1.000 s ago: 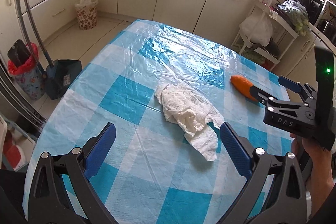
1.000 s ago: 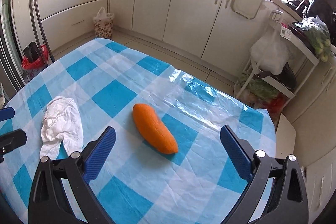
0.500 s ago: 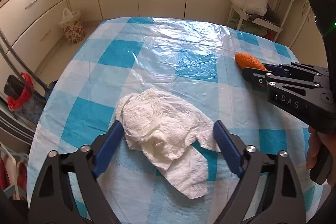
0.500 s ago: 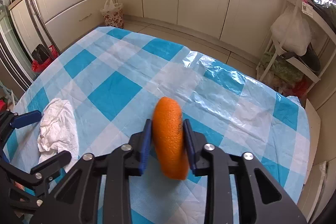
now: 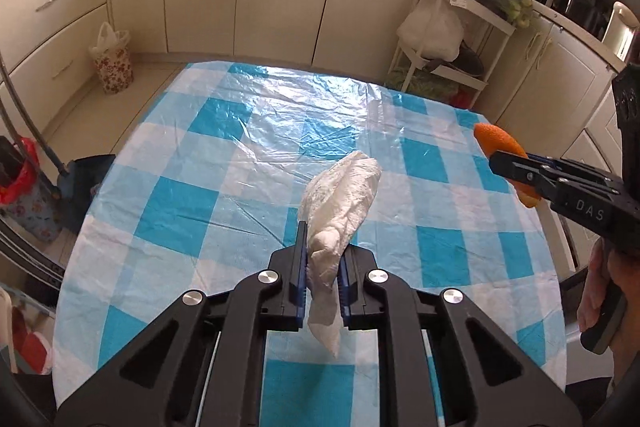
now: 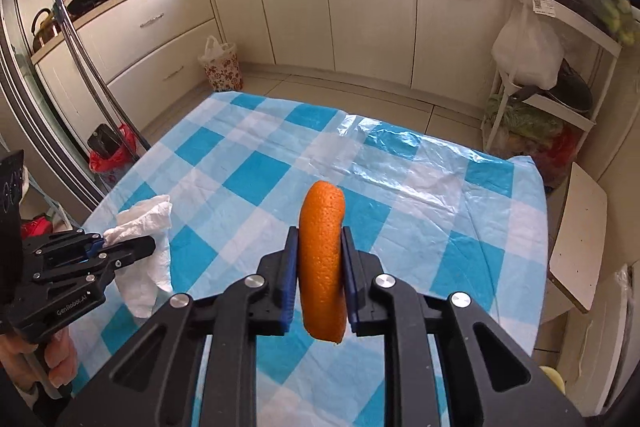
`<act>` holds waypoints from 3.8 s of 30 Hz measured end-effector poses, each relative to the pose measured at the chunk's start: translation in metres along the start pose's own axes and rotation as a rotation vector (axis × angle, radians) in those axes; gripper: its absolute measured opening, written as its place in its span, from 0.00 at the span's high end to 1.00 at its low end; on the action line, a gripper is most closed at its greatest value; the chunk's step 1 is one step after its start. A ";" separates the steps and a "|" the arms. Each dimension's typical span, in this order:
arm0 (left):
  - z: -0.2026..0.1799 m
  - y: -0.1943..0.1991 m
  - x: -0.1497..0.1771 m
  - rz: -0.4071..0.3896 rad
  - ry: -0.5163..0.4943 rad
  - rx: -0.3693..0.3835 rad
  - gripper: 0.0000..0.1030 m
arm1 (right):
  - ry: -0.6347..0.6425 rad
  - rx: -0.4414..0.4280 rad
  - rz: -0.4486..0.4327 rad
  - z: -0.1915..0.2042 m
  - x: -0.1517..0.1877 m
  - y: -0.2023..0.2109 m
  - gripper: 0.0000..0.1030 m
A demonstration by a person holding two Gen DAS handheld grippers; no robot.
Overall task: Collect trash
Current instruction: 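Grasp the orange carrot-shaped item with the right gripper while the left grasps the tissue, then carry the orange item and tissue in both grippers to the yellow bucket, then open the right gripper over the bucket while the left gripper releases the tissue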
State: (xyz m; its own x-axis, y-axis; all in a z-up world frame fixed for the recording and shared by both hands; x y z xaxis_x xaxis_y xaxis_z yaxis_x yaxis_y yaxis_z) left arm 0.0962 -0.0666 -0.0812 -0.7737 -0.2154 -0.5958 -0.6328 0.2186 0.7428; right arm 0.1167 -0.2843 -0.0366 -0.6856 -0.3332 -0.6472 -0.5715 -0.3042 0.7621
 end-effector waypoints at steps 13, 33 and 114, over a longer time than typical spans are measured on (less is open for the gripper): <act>-0.053 0.084 0.032 -0.121 -0.080 0.053 0.88 | -0.065 0.041 -0.139 0.028 0.067 0.096 0.80; -0.119 0.094 0.058 -0.130 -0.198 0.071 0.87 | -0.145 0.154 -0.208 -0.013 0.099 0.127 0.78; -0.422 -0.113 0.178 0.305 -0.368 0.305 0.42 | -0.660 0.697 -0.248 -0.227 0.211 0.197 0.22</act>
State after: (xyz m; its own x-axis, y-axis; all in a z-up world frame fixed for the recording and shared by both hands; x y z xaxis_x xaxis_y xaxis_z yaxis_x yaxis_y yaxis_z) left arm 0.0425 -0.5312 -0.1428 -0.8476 0.2342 -0.4761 -0.3170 0.4961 0.8083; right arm -0.0386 -0.6170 -0.0269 -0.5036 0.2970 -0.8113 -0.7249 0.3656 0.5838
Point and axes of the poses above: each gripper's, at about its wrist camera, not at the fingertips, and y roughly against the way its jaws point, z to its left, x to its underside, the point moved 2 cm from there along -y, roughly the way its jaws point, and after that the axes turned 10 degrees about y, right-handed, at the moved point
